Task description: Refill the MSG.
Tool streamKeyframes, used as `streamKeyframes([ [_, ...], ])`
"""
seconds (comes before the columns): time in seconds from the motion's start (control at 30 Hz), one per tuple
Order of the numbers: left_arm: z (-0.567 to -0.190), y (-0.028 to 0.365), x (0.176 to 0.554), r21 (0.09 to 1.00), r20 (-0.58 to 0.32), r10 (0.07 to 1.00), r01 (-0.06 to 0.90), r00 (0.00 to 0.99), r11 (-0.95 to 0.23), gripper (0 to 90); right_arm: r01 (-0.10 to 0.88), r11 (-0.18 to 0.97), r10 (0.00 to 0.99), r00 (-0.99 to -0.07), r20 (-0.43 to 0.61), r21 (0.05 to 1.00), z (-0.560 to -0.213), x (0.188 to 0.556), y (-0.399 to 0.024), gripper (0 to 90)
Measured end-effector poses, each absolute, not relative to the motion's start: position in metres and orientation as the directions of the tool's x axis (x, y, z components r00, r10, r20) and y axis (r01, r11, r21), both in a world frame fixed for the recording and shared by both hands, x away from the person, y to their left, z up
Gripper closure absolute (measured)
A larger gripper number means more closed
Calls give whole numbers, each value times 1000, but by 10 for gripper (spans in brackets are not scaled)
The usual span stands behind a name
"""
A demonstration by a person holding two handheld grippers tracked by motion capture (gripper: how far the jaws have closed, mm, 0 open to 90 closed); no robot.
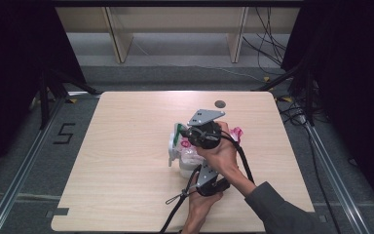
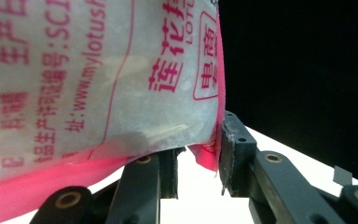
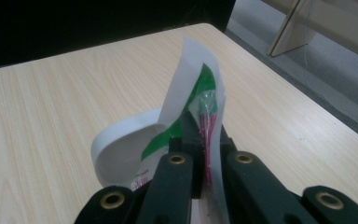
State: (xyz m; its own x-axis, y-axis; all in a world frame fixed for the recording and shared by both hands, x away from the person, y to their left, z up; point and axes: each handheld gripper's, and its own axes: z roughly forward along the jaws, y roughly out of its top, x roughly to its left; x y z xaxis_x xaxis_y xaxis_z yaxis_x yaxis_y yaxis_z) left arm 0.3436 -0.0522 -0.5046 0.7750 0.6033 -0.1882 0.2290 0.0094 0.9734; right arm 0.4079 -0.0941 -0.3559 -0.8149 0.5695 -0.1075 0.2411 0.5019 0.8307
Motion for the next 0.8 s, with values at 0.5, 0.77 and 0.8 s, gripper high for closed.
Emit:
streamKeyframes([
  [0.5, -504, -53, 344, 974, -192, 603, 227, 775, 17, 710, 252, 506, 570, -815, -101, 825, -357, 408, -94, 900],
  [0.77, -503, -51, 344, 973, -192, 599, 232, 777, 12, 710, 238, 507, 571, -813, -115, 828, -357, 410, -94, 900],
  [0.8, -504, -52, 345, 973, -196, 594, 228, 780, 21, 710, 230, 509, 566, -815, -122, 830, -357, 410, -94, 900],
])
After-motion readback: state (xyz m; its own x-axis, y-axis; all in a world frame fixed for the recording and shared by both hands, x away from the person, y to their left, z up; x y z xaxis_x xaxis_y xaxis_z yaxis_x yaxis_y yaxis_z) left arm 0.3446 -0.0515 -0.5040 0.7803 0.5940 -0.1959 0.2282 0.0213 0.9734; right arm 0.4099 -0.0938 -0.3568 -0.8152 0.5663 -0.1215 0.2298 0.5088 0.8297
